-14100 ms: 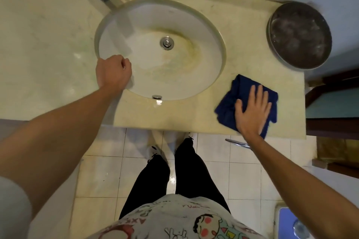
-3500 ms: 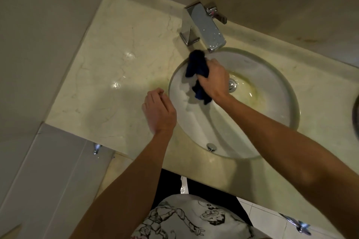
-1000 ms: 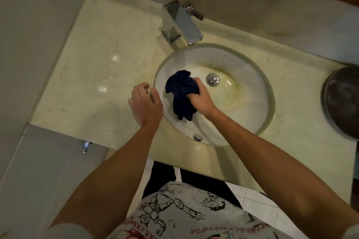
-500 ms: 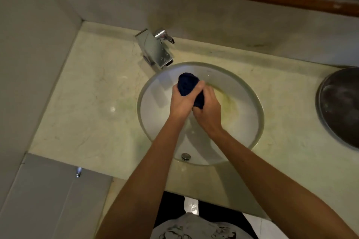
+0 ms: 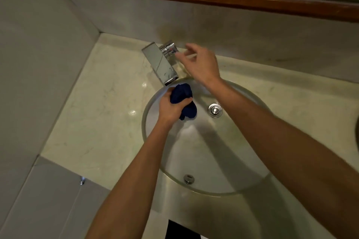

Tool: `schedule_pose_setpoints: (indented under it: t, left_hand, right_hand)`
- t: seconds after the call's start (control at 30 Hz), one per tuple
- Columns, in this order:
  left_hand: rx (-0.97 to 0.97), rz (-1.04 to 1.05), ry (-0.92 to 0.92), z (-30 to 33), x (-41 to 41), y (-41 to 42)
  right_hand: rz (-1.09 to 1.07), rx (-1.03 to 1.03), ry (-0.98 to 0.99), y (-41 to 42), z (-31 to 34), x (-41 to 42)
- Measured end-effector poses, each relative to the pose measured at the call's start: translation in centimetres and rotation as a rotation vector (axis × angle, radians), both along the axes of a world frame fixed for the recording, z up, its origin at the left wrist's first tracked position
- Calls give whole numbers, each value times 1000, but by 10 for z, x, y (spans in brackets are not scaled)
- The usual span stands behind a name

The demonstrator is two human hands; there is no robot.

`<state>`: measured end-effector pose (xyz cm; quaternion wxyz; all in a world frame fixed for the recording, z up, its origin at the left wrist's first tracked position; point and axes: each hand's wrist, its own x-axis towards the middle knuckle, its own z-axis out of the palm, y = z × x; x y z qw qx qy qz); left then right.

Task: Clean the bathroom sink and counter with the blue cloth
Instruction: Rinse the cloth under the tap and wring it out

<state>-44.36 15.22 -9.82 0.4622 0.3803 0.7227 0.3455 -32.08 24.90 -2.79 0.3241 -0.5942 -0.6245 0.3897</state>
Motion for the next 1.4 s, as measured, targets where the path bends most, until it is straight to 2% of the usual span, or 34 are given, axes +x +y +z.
schedule_pose_setpoints:
  t: [0.1, 0.2, 0.33, 0.43, 0.5, 0.57, 0.63, 0.67, 0.73, 0.77, 0.8, 0.83, 0.9, 0.97, 1.03, 1.07, 1.13, 1.23, 1.3, 1.4]
  left_hand:
    - [53, 27, -22, -11, -7, 1]
    - [106, 28, -3, -22, -12, -1]
    - [172, -12, 83, -32, -16, -5]
    - [244, -44, 121, -37, -17, -10]
    - [290, -34, 107, -40, -17, -13]
    - [329, -1, 77, -39, -14, -16]
    - [370, 7, 76, -37, -8, -22]
    - [399, -14, 104, -35, -4, -28]
    - [453, -71, 193, -31, 6, -45]
    - [463, -97, 211, -30, 9, -53]
    - [461, -119, 211, -29, 11, -62]
    - [455, -133, 199, -30, 11, -70]
    - [429, -135, 122, -30, 7, -83]
    - [345, -21, 10, -26, 1, -87]
    - [124, 139, -49, -22, -2, -76]
    - [-7, 174, -81, -22, -2, -65]
    - [-151, 175, -214, -32, -2, -41]
    - [-156, 190, -432, -47, 1, -15]
    - [-136, 246, -471, -52, 2, -11]
    - [-80, 379, -455, -57, 6, -13]
  right_hand:
    - [147, 163, -172, 17, -4, -8]
    - [165, 217, -222, 33, -14, -4]
    - [89, 185, -127, 42, -23, -2]
    - [-143, 174, -35, 12, -45, 8]
    - [-275, -21, -30, -16, -71, 13]
    - [-240, -505, 41, -45, -96, 16]
    - [-111, -1034, 379, -67, -115, 13]
    - [-34, -1193, 608, -74, -123, 10]
    - [54, -1276, 977, -79, -128, 1]
    - [37, -1258, 1104, -78, -125, -5]
    - [20, -1227, 1153, -78, -123, -10]
    - [11, -1196, 1115, -77, -125, -14]
    - [-1, -1111, 927, -82, -127, -19]
    - [-44, -977, 837, -87, -135, -18]
    - [-100, -740, 608, -93, -146, -15]
    - [-99, -606, 461, -96, -150, -12]
    - [3, -367, 301, -101, -155, -8]
    - [184, -236, 214, -113, -164, -4]
    - [202, -223, 202, -116, -167, -2]
    - [194, -210, 286, -115, -175, 4]
